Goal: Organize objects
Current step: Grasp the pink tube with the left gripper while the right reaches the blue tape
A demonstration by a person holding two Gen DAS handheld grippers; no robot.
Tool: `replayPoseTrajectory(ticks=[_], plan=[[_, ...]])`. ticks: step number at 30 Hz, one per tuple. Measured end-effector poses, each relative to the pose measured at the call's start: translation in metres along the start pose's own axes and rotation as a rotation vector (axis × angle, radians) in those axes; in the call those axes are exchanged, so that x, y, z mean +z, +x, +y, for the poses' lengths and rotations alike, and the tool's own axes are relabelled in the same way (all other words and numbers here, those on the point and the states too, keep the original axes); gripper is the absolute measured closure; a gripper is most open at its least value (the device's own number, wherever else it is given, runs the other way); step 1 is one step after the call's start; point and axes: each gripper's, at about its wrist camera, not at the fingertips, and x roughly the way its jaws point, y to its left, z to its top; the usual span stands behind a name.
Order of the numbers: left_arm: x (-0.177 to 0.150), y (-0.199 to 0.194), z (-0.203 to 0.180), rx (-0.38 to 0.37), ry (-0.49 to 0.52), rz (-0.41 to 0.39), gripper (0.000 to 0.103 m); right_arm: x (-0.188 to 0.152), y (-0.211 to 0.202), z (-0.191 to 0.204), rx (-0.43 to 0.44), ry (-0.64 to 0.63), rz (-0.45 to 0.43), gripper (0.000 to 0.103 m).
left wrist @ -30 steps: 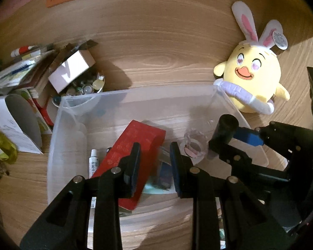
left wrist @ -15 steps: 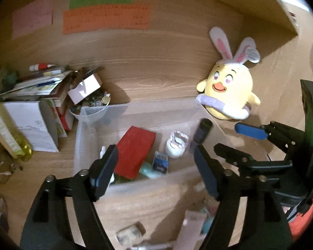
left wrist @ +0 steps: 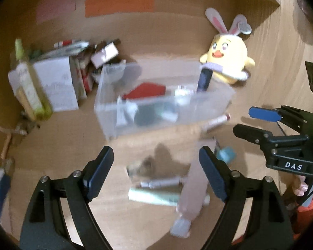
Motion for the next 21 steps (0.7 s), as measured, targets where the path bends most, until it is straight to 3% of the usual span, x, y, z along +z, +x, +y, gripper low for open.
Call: replayPoseTrajectory(ticks=[10, 18, 21], plan=[[-0.048, -0.009, -0.004, -0.081, -0.047, 0.066, 0.033, -0.027, 0.022, 0.013, 0.054, 0.032, 0.062, 0.048], [-0.065, -0.002, -0.020, -0.094, -0.010, 0.106, 0.050, -0.029, 0.034, 0.019, 0.061, 0.039, 0.089, 0.065], [-0.067, 0.003, -0.023, -0.085, -0.001, 0.105, 0.060, -0.030, 0.031, 0.020, 0.054, 0.035, 0.071, 0.065]])
